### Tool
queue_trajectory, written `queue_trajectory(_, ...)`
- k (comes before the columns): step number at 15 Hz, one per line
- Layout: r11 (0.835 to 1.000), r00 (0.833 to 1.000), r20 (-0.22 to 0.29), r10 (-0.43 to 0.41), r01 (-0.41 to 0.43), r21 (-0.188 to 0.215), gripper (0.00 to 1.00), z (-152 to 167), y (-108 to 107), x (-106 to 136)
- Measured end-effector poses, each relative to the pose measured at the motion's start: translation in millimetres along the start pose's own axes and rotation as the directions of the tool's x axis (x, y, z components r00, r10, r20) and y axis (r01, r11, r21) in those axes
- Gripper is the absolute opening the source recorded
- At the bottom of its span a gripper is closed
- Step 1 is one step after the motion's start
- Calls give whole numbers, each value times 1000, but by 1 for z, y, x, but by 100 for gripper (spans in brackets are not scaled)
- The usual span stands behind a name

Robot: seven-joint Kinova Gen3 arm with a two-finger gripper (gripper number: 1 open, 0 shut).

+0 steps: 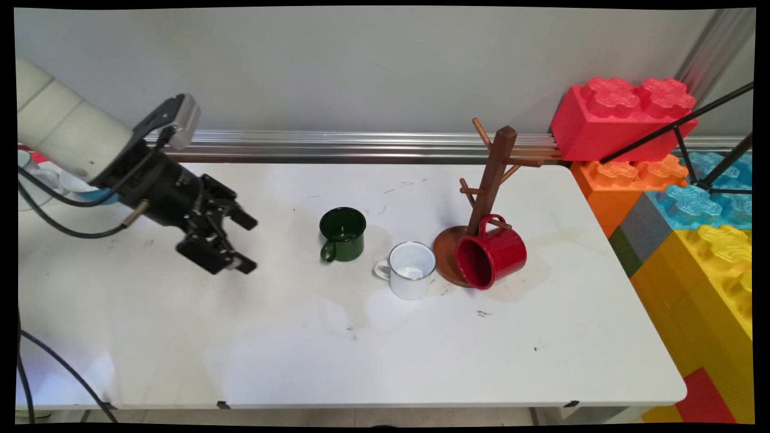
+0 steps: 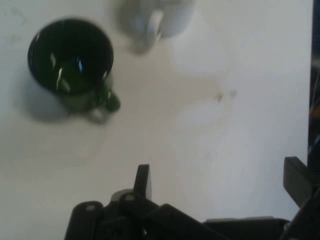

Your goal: Pick up the red mug from the rack

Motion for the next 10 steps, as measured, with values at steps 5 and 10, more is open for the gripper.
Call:
queue_trajectory(5,999,990,-137,-18,13,-35,100,34,8,12)
queue_trajectory(10,999,977,-215,-11,3,-40,100,68,13,28)
